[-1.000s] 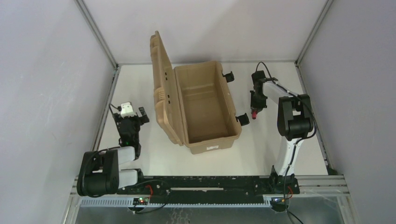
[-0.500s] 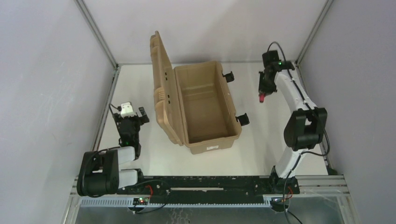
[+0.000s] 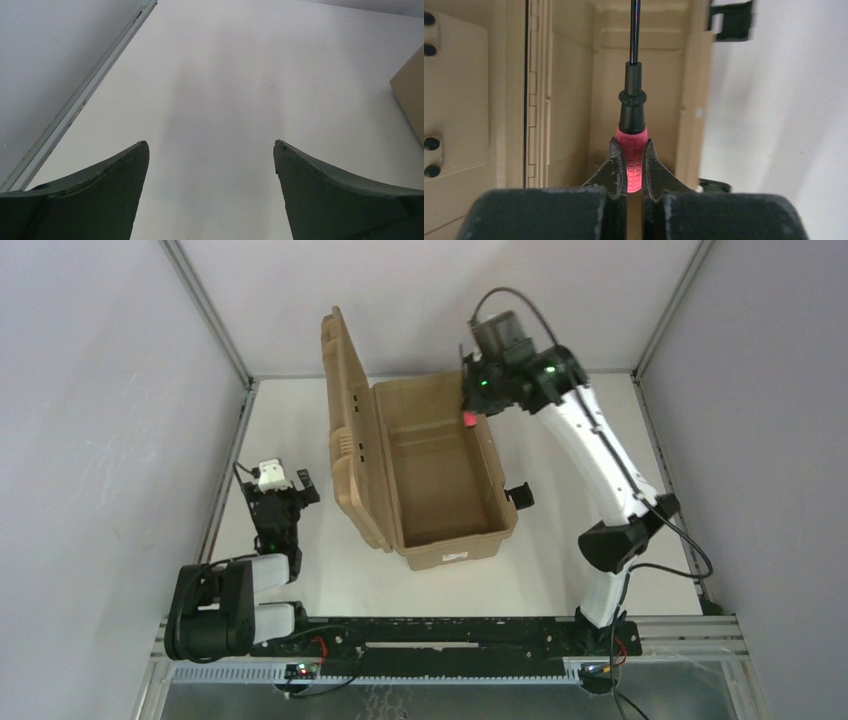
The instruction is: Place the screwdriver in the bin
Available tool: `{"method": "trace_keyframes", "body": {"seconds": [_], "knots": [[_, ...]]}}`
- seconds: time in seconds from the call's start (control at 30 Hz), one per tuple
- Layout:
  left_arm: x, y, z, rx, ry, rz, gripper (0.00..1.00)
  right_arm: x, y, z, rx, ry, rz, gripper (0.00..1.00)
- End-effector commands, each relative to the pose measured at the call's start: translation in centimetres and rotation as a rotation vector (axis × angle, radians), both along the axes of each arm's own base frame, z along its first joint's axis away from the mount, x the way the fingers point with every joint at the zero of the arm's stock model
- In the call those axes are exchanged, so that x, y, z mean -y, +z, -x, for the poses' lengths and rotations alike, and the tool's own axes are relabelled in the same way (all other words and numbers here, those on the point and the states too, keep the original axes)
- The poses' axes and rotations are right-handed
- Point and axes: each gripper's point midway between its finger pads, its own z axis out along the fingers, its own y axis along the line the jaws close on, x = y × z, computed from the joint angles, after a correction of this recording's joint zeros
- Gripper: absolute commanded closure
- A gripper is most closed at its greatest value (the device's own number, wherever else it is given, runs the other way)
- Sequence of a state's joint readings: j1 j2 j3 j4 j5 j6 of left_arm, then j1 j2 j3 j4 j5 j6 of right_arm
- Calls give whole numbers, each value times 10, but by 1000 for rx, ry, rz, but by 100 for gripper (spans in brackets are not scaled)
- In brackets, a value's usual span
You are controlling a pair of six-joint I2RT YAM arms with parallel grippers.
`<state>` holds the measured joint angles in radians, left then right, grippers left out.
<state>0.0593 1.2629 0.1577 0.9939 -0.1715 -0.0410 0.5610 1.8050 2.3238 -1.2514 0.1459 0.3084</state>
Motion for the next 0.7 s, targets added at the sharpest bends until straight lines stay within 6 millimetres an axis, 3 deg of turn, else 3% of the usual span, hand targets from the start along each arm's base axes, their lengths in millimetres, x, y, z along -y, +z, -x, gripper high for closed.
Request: {"method": "trace_keyframes", "body": {"seconds": [0.0, 0.1, 0.27, 0.53, 0.67], "knots": [[-1, 32, -12, 105, -10, -23, 0, -50, -79, -4, -187, 54, 13, 100], [0, 32, -13, 105, -11, -23, 0, -79, -123, -8, -246, 106, 4, 100], [-1, 32, -12, 104, -10, -23, 0, -104, -190, -12, -336, 150, 65, 100], [-1, 32, -13, 105, -11, -23, 0, -102, -282, -19, -449, 115, 162, 100], [-1, 32, -12, 105, -9, -23, 0, -101, -308, -17, -484, 109, 189, 100]]}}
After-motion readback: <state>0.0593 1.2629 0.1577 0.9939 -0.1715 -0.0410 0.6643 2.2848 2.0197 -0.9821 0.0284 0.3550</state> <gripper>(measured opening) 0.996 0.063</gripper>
